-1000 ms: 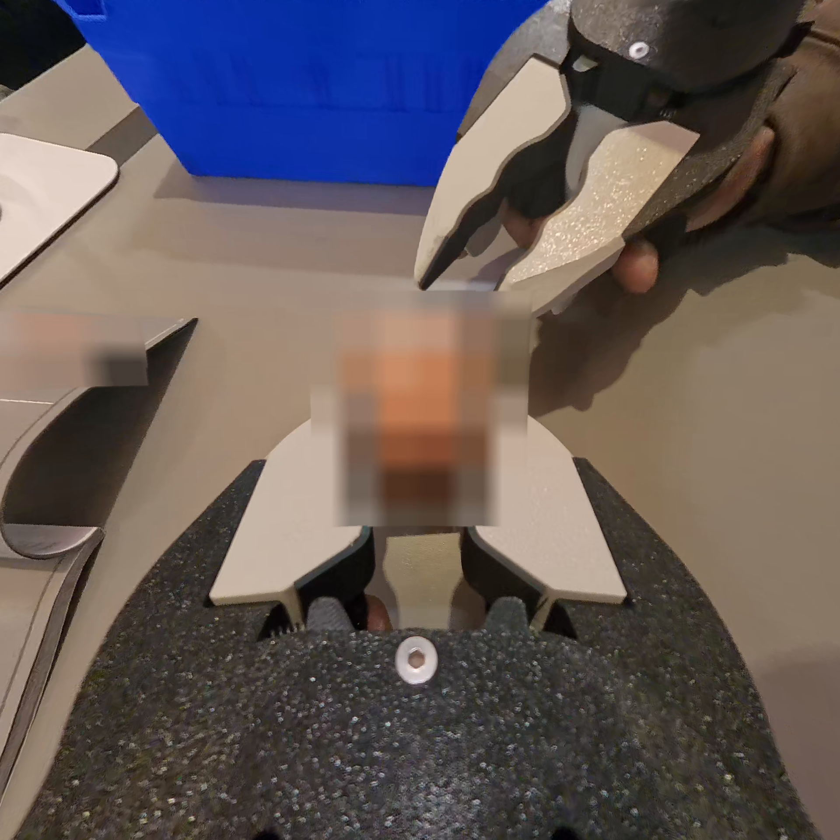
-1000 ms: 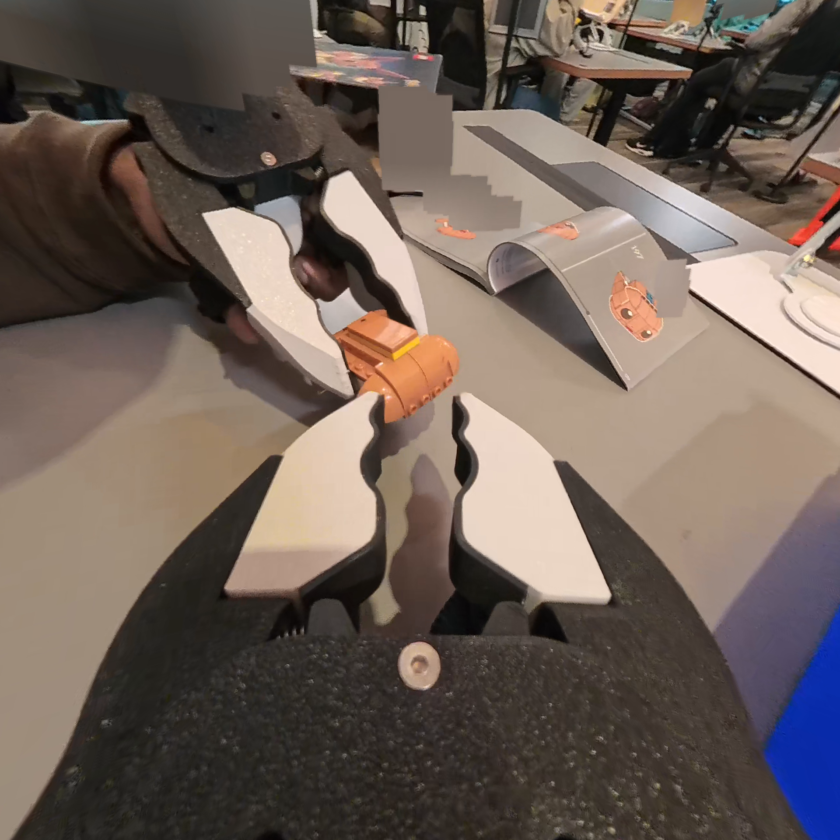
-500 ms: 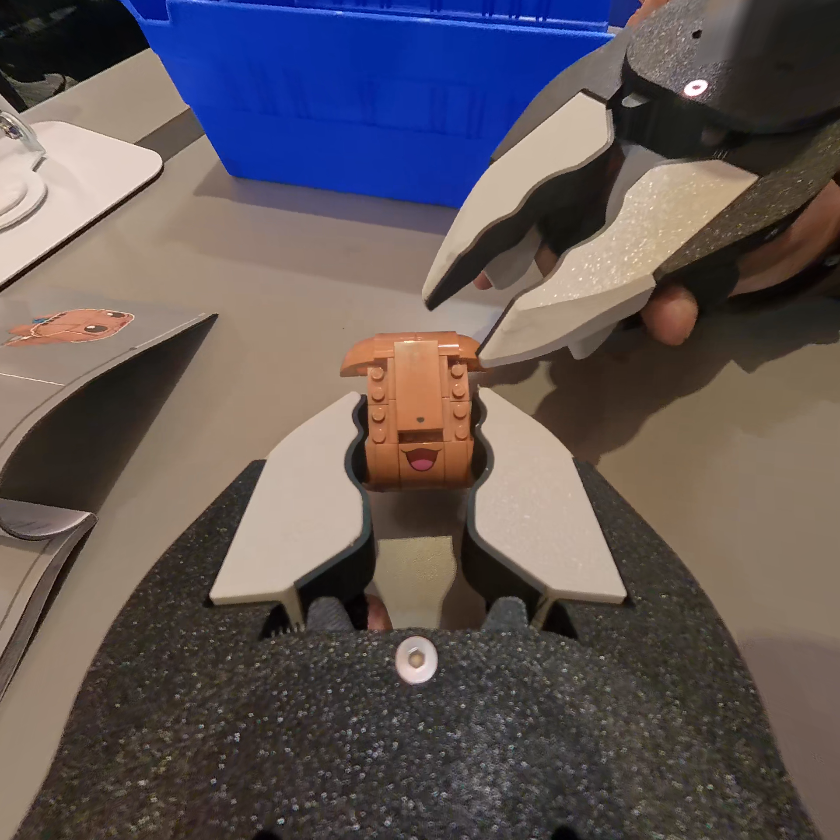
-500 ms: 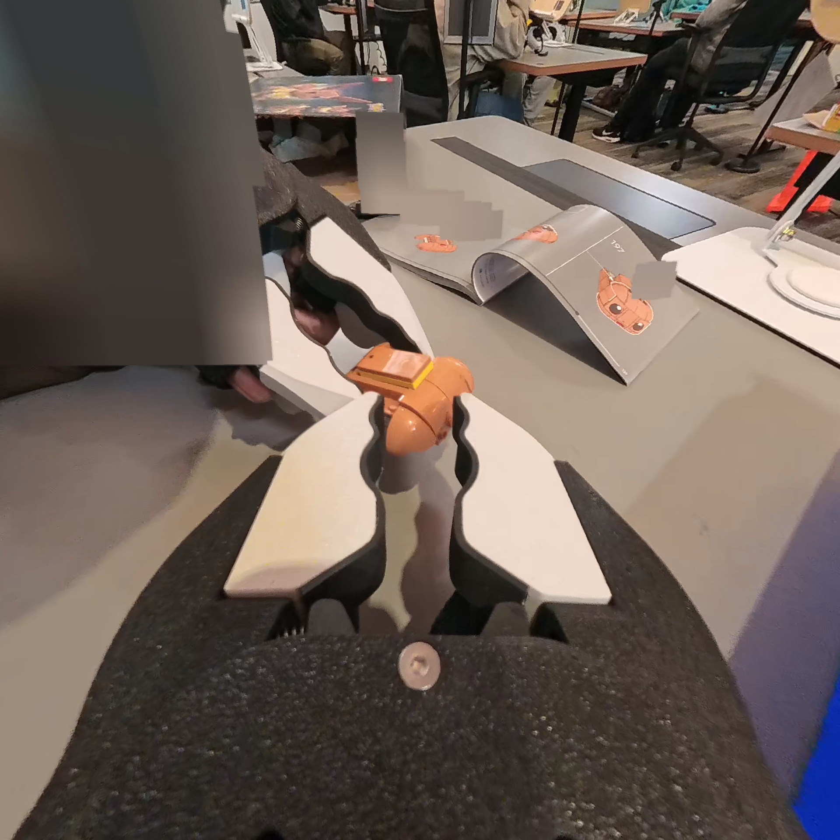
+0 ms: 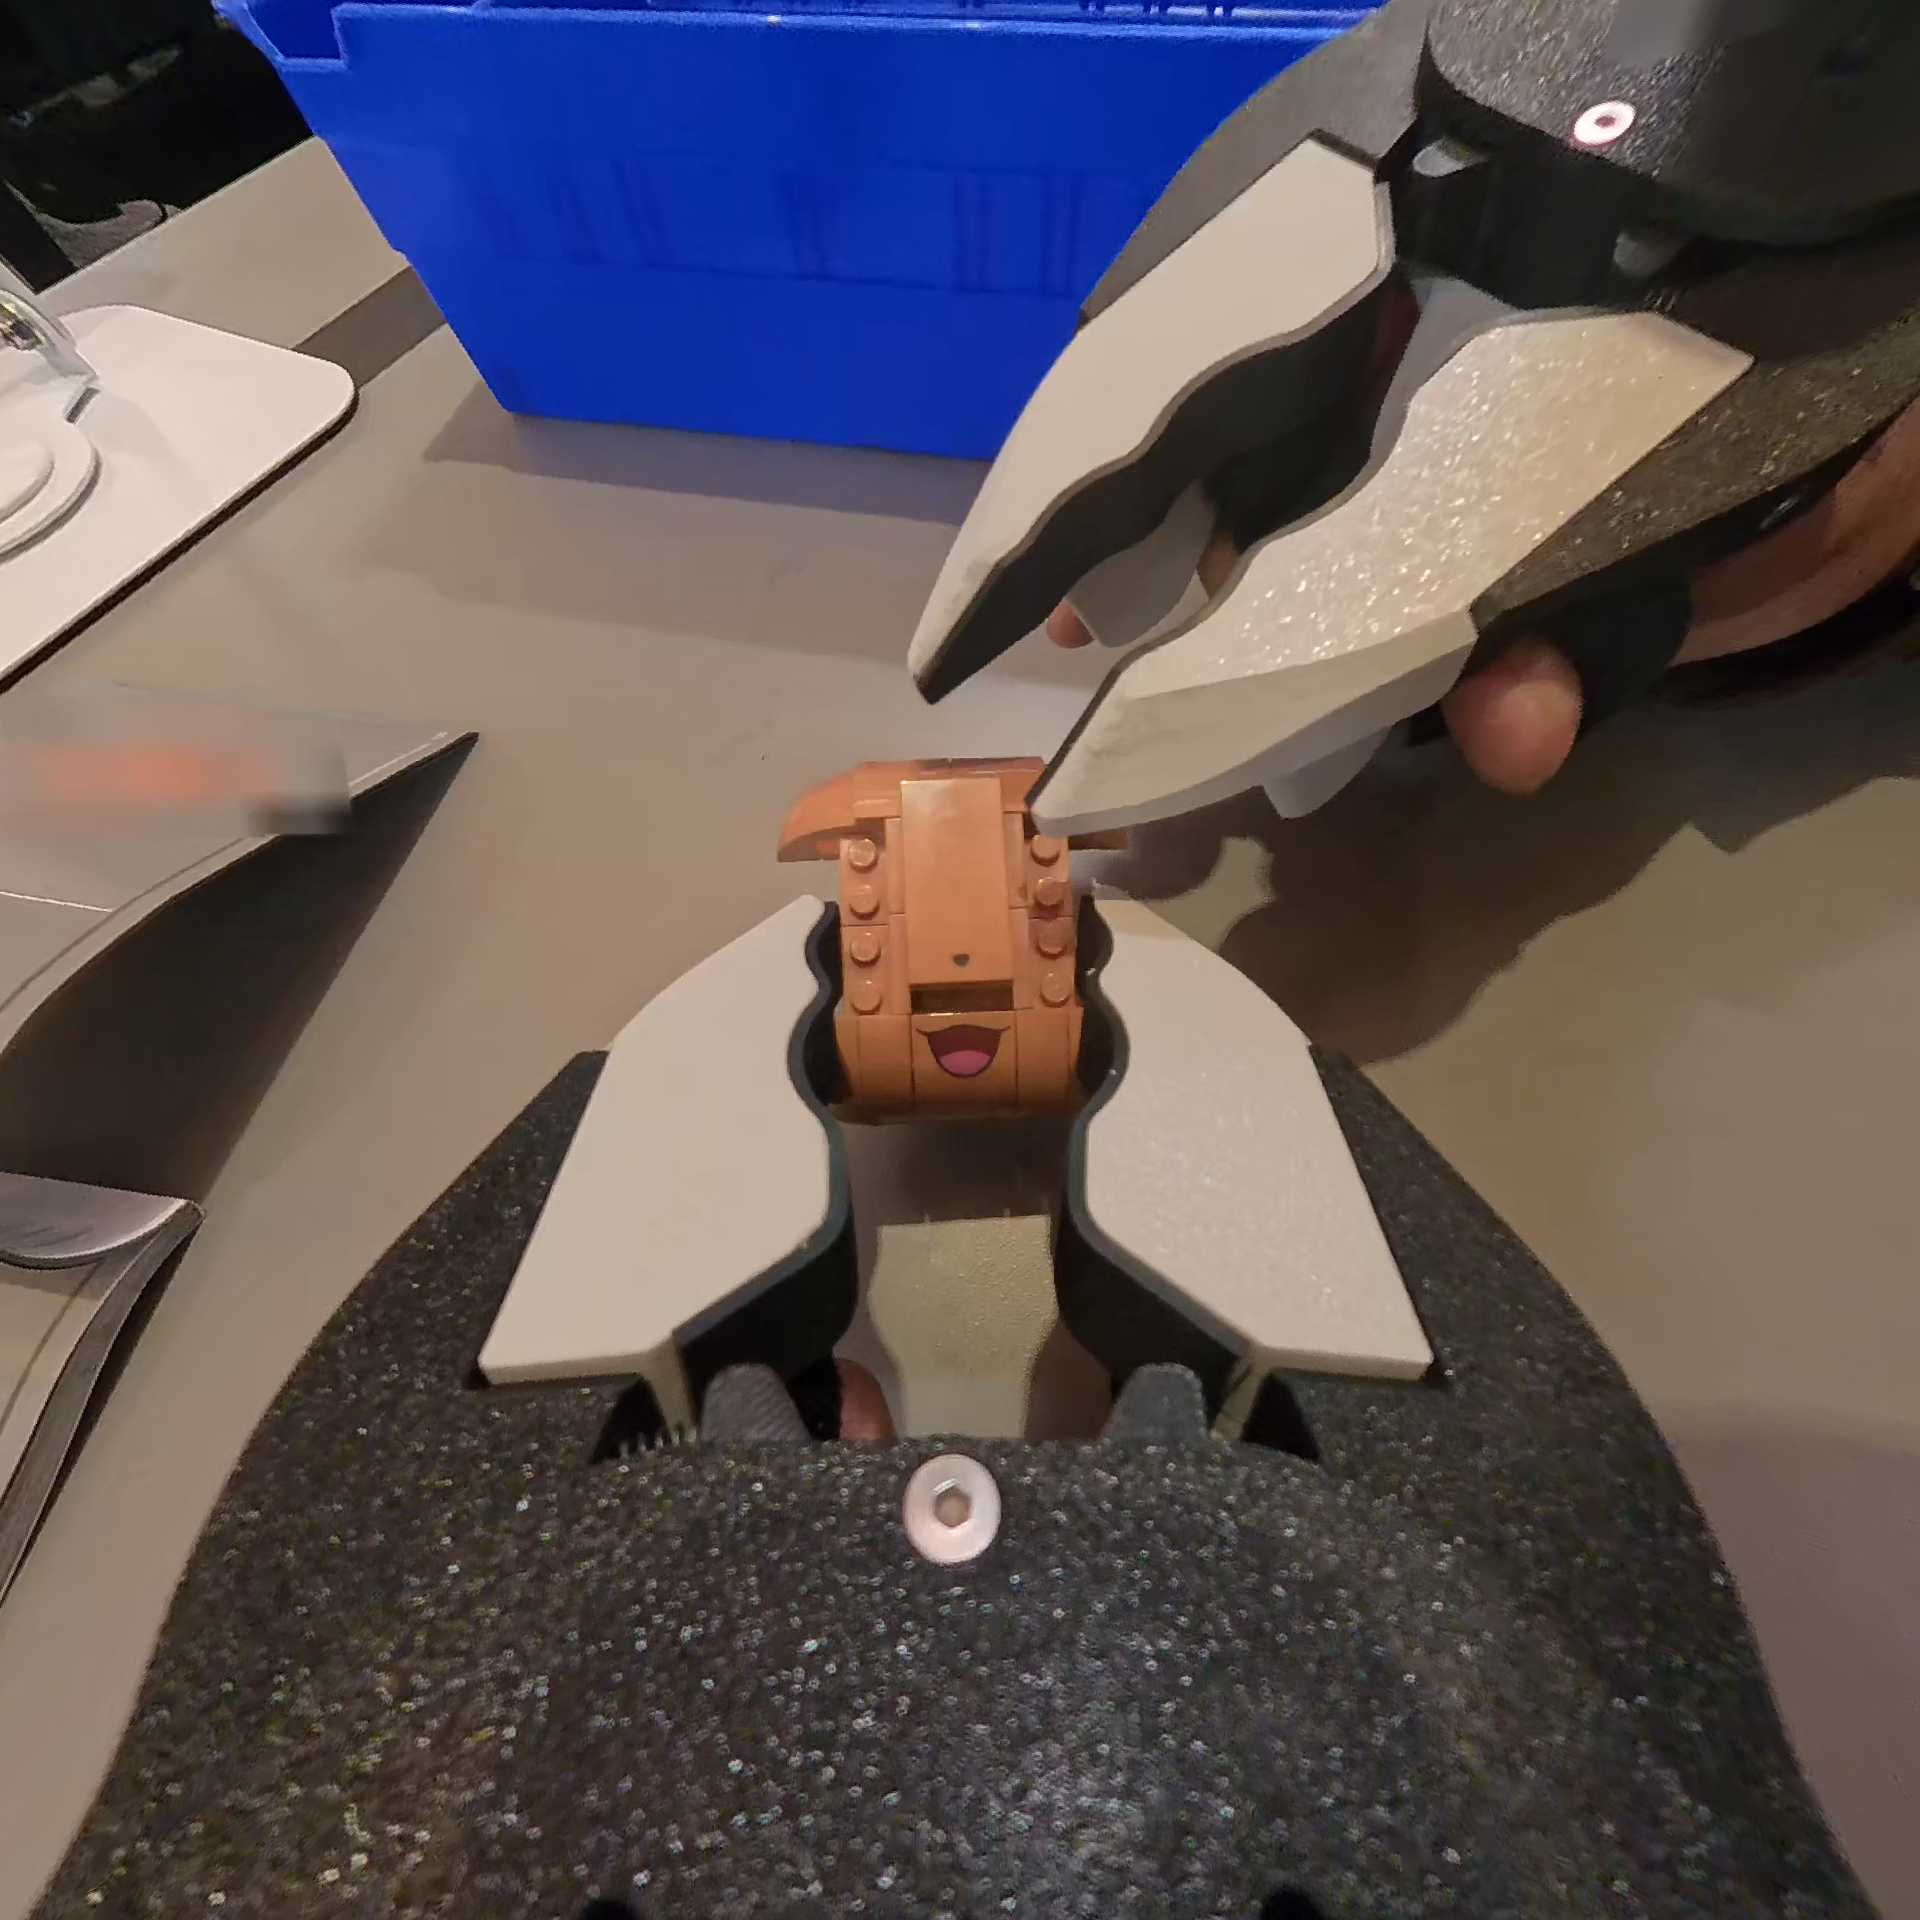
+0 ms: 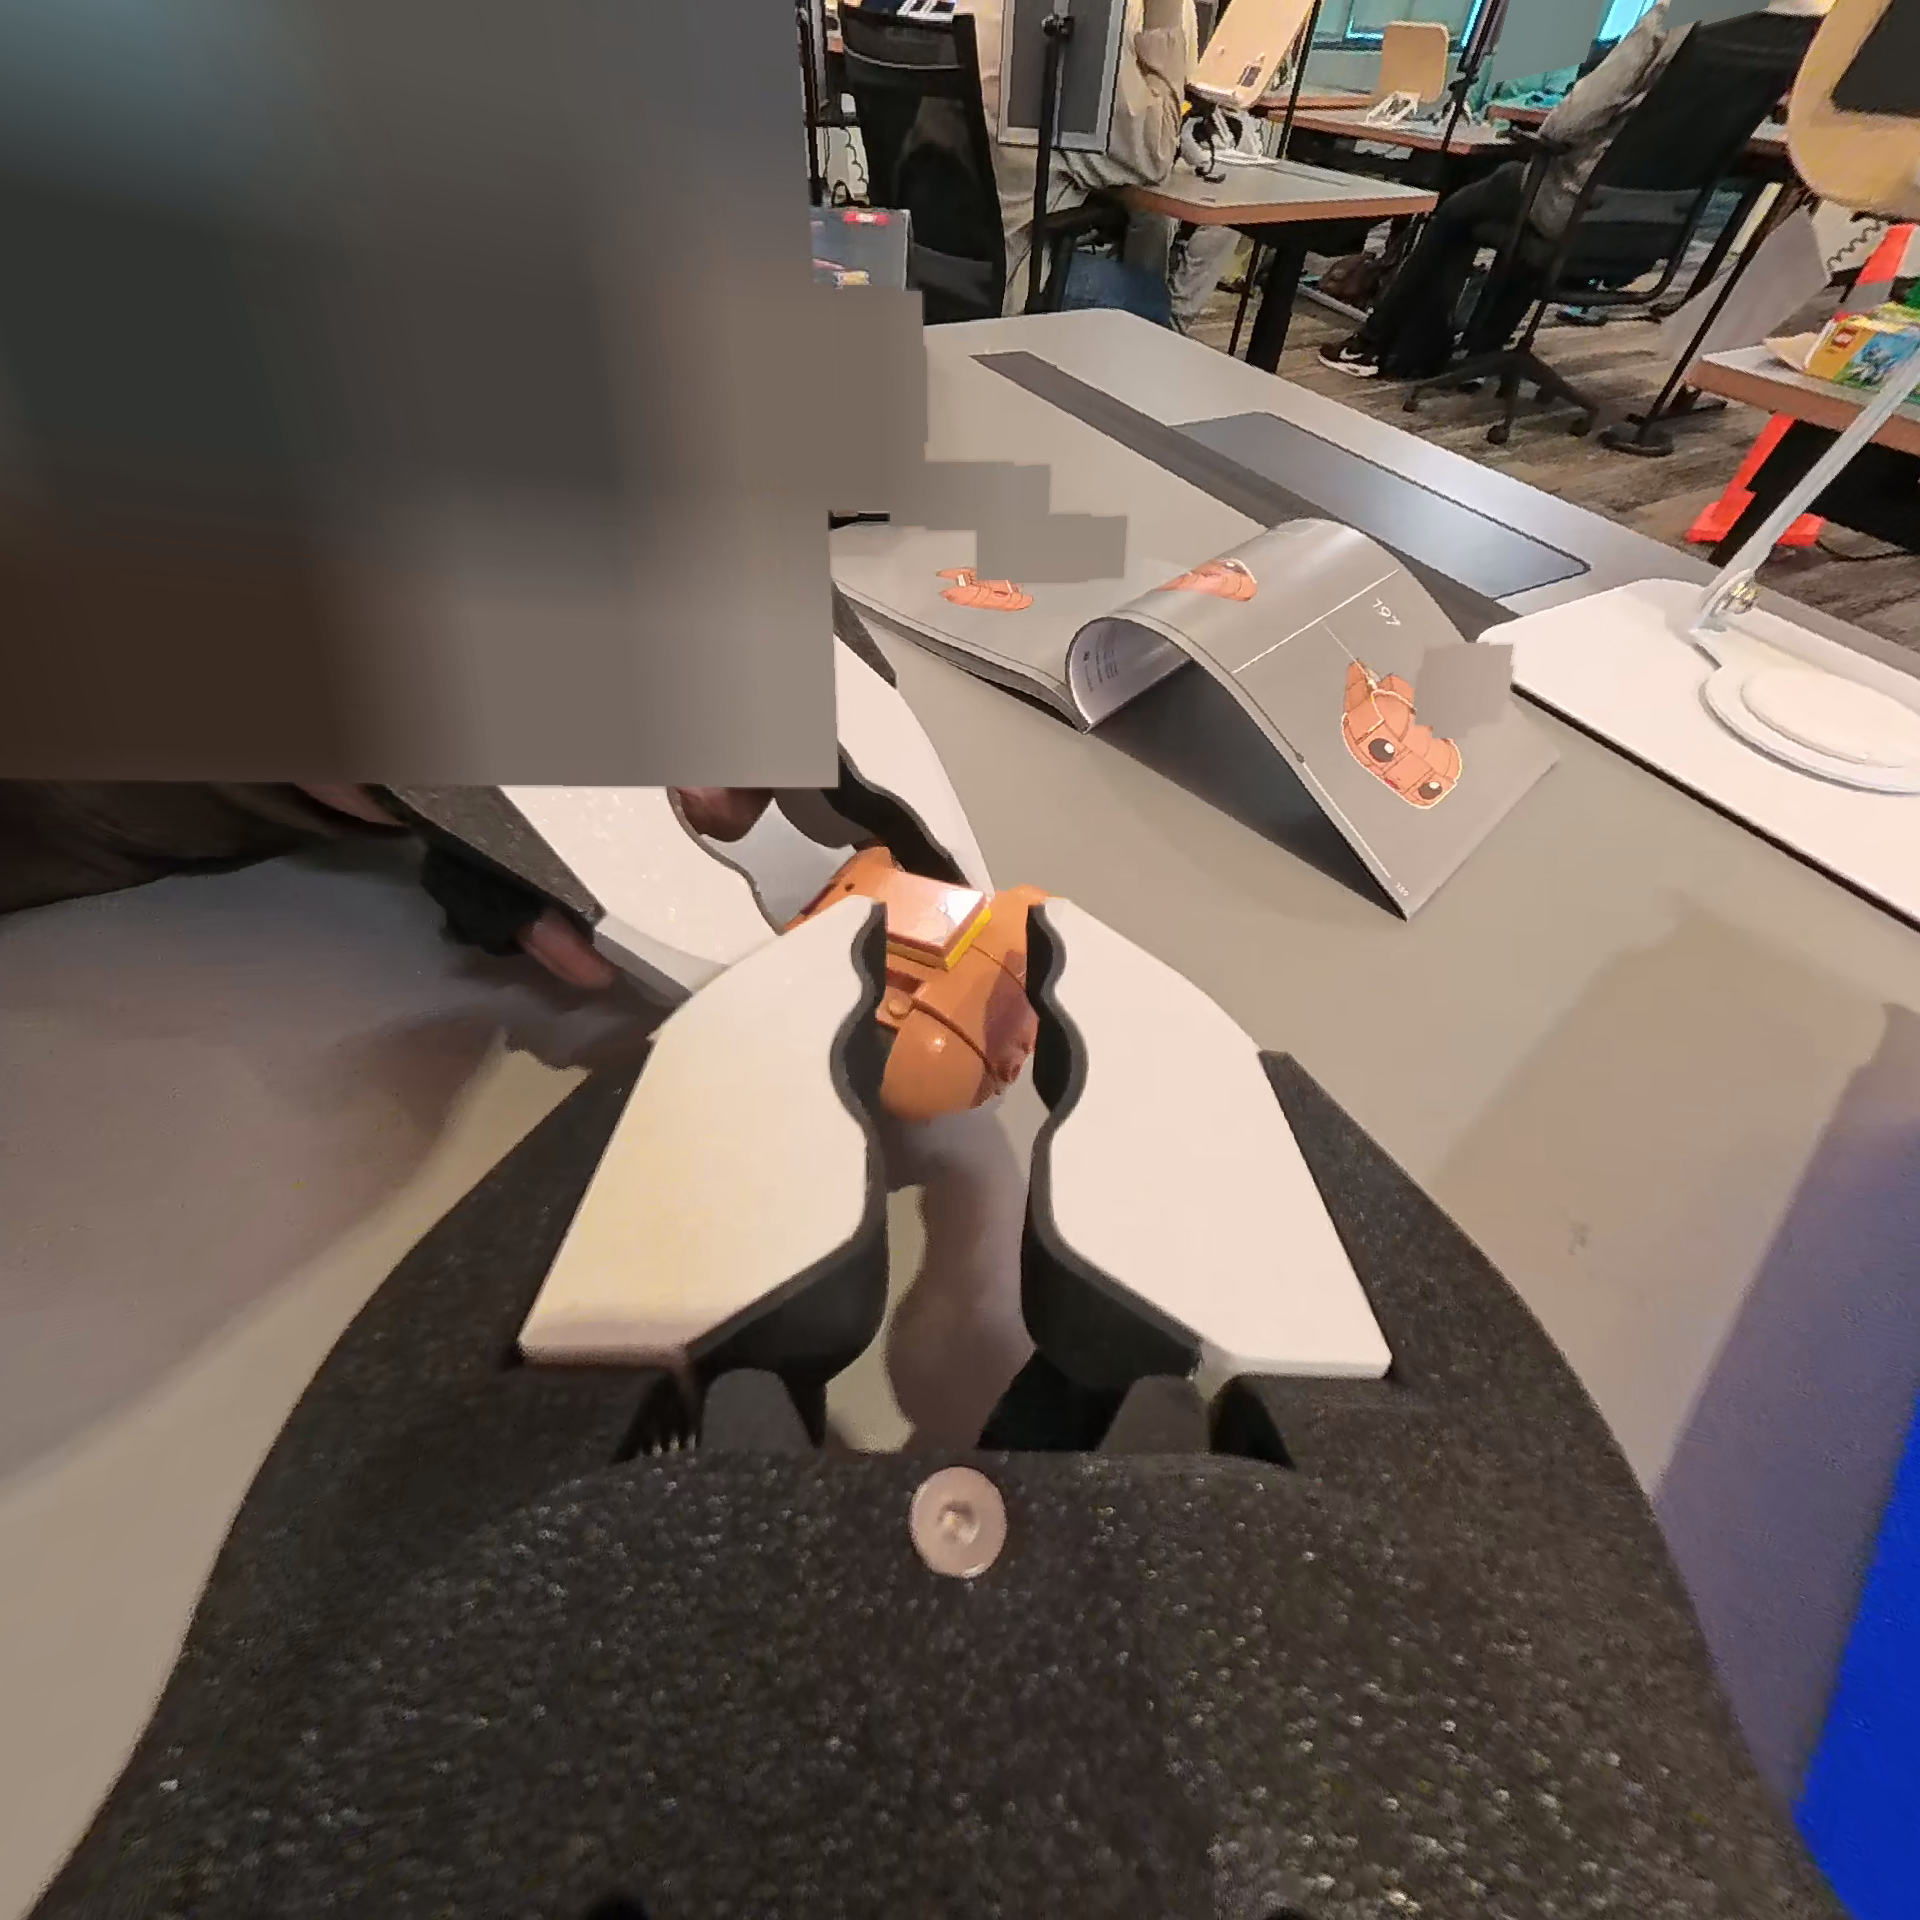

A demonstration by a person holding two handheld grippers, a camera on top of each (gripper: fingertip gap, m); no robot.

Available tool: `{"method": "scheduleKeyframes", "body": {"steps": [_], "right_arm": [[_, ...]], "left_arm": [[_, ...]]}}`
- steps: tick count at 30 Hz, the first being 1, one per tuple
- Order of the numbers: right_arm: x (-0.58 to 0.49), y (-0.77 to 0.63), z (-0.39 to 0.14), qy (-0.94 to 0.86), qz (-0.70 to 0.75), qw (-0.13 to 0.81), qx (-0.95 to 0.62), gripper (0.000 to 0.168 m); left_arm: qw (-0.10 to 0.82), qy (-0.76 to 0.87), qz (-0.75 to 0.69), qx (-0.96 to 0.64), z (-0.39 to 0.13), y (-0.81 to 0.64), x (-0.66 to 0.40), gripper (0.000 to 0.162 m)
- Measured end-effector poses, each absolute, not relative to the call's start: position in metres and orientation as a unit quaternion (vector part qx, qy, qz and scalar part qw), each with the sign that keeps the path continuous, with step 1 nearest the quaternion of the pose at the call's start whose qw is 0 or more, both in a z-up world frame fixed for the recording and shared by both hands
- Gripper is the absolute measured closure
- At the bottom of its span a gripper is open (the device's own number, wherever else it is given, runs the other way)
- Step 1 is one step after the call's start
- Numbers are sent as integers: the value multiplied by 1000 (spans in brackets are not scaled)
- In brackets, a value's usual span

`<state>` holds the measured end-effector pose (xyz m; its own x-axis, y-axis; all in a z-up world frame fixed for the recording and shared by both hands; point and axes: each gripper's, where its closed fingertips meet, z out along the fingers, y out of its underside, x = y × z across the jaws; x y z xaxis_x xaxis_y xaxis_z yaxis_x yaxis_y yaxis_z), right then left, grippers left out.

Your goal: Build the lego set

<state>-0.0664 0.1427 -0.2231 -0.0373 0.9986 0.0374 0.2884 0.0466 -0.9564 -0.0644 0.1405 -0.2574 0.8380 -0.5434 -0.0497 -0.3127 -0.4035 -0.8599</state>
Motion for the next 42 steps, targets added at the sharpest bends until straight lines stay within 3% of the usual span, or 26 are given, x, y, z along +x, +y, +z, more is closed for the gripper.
{"method": "scheduleKeyframes", "body": {"steps": [29,42], "right_arm": [[-72,142,-235,-602,330,433,-584,153],[-71,143,-237,-593,326,431,-597,143]], "left_arm": [[481,291,-72,-824,-263,141,-59,119],[480,286,-72,-826,-264,142,-60,119]]}}
